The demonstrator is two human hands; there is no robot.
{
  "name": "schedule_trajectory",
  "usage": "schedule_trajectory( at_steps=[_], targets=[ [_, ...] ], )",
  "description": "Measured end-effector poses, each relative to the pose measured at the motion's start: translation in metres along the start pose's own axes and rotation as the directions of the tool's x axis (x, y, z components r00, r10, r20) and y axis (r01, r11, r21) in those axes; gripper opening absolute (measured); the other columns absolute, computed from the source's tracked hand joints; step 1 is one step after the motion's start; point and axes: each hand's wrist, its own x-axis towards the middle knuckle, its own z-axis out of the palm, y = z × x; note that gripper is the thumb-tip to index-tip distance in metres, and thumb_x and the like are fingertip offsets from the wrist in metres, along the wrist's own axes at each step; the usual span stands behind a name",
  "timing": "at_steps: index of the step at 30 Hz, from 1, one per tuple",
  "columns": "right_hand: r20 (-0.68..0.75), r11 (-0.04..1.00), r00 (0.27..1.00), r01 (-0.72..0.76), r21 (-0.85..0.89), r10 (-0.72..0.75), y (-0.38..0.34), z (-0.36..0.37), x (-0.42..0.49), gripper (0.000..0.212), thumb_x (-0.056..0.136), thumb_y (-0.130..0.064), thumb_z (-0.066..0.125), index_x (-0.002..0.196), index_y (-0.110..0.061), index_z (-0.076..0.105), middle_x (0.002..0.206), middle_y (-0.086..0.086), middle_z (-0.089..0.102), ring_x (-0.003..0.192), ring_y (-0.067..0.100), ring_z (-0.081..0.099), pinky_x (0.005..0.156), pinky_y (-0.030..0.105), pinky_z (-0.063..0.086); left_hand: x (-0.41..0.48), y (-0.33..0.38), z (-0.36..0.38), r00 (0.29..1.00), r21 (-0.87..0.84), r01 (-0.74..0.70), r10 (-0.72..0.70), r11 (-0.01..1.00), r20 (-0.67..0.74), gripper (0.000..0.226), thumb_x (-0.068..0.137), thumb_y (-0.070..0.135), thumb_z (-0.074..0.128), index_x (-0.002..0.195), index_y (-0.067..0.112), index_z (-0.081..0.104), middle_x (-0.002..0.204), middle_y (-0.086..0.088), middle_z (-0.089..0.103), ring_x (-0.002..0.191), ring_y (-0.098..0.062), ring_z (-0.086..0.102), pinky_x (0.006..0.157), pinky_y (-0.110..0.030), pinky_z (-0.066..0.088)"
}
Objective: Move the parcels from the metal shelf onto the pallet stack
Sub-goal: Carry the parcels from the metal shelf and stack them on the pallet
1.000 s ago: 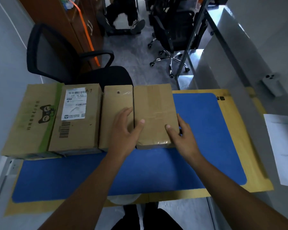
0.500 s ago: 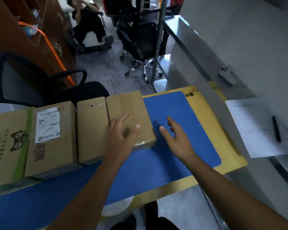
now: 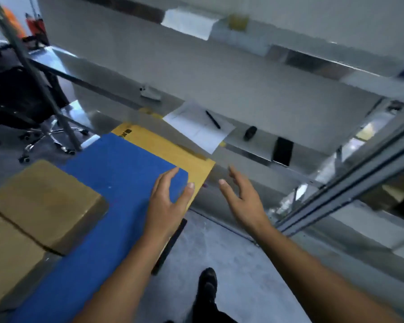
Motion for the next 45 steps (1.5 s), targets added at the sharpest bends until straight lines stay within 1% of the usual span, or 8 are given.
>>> schedule_trajectory(
  at_steps=[3, 6, 9, 13, 22, 28, 34, 45],
  targets=[
    [-0.145, 0.999, 0.988, -0.052, -0.005, 0.051, 0.023, -0.056, -0.031, 0.069, 0.101, -0.06, 0.053, 0.162, -0.032, 0.036, 0.165, -0.008, 0.039, 0.149, 0.006, 0.038, 0.116, 0.026, 0.031, -0.009, 0.027, 0.049, 0.985, -0.036, -0.07, 0.075, 0.997, 0.154, 0.069, 0.084, 0.076, 0.053, 0.146, 0.047, 0.046, 0.147, 0.029, 0.041, 0.126, 0.026, 0.035, 0.094, -0.001, 0.028],
    [-0.265, 0.993, 0.958, -0.119, -0.009, 0.113, 0.05, -0.105, -0.064, 0.067, 0.103, -0.059, 0.054, 0.162, -0.033, 0.035, 0.166, -0.007, 0.039, 0.151, 0.01, 0.037, 0.122, 0.033, 0.033, -0.026, 0.052, 0.099, 0.953, -0.067, -0.11, 0.124, 0.992, 0.276, 0.073, 0.083, 0.079, 0.053, 0.148, 0.047, 0.044, 0.156, 0.022, 0.041, 0.138, 0.012, 0.036, 0.104, -0.015, 0.031],
    [-0.357, 0.986, 0.921, -0.165, -0.002, 0.154, 0.074, -0.15, -0.097, 0.068, 0.102, -0.057, 0.055, 0.162, -0.032, 0.036, 0.166, -0.005, 0.039, 0.15, 0.009, 0.037, 0.112, 0.017, 0.03, -0.052, 0.077, 0.149, 0.91, -0.076, -0.141, 0.159, 0.987, 0.382, 0.073, 0.082, 0.081, 0.053, 0.148, 0.052, 0.041, 0.158, 0.021, 0.038, 0.139, 0.005, 0.035, 0.103, -0.022, 0.031],
    [-0.449, 0.979, 0.875, -0.206, -0.009, 0.18, 0.107, -0.215, -0.141, 0.066, 0.103, -0.054, 0.057, 0.161, -0.029, 0.04, 0.163, -0.008, 0.041, 0.148, 0.004, 0.036, 0.111, 0.016, 0.025, -0.086, 0.11, 0.215, 0.857, -0.098, -0.224, 0.244, 0.97, 0.454, 0.071, 0.083, 0.079, 0.053, 0.148, 0.055, 0.038, 0.152, 0.027, 0.037, 0.132, 0.013, 0.033, 0.097, -0.012, 0.028],
    [-0.617, 0.958, 0.739, -0.273, 0.093, 0.27, 0.207, -0.386, -0.277, 0.065, 0.102, -0.054, 0.057, 0.16, -0.03, 0.04, 0.16, -0.013, 0.041, 0.136, -0.013, 0.032, 0.104, 0.003, 0.023, -0.201, 0.2, 0.404, 0.725, -0.158, -0.26, 0.301, 0.953, 0.619, 0.072, 0.083, 0.079, 0.054, 0.149, 0.055, 0.039, 0.155, 0.023, 0.039, 0.139, 0.006, 0.036, 0.108, -0.023, 0.031],
    [-0.712, 0.938, 0.624, -0.312, 0.15, 0.321, 0.271, -0.484, -0.357, 0.066, 0.103, -0.055, 0.056, 0.161, -0.031, 0.039, 0.161, -0.012, 0.041, 0.137, -0.01, 0.033, 0.113, 0.019, 0.027, -0.284, 0.243, 0.514, 0.633, -0.171, -0.293, 0.326, 0.94, 0.702, 0.064, 0.093, 0.064, 0.061, 0.151, 0.052, 0.038, 0.148, 0.026, 0.036, 0.128, 0.012, 0.033, 0.096, -0.009, 0.026],
    [-0.783, 0.923, 0.516, -0.338, 0.185, 0.346, 0.312, -0.562, -0.405, 0.065, 0.104, -0.056, 0.055, 0.162, -0.033, 0.037, 0.163, -0.013, 0.039, 0.136, -0.012, 0.03, 0.11, 0.017, 0.026, -0.338, 0.283, 0.6, 0.548, -0.187, -0.308, 0.334, 0.933, 0.767, 0.063, 0.095, 0.062, 0.059, 0.152, 0.05, 0.038, 0.144, 0.027, 0.033, 0.13, 0.006, 0.031, 0.103, -0.03, 0.031],
    [-0.82, 0.877, 0.393, -0.41, 0.25, 0.417, 0.388, -0.667, -0.421, 0.066, 0.103, -0.059, 0.053, 0.162, -0.033, 0.037, 0.167, -0.013, 0.036, 0.151, 0.002, 0.032, 0.121, 0.028, 0.029, -0.373, 0.329, 0.76, 0.432, -0.284, -0.301, 0.396, 0.91, 0.811, 0.057, 0.097, 0.058, 0.061, 0.151, 0.046, 0.043, 0.157, 0.018, 0.039, 0.136, 0.004, 0.035, 0.107, -0.026, 0.03]
  ],
)
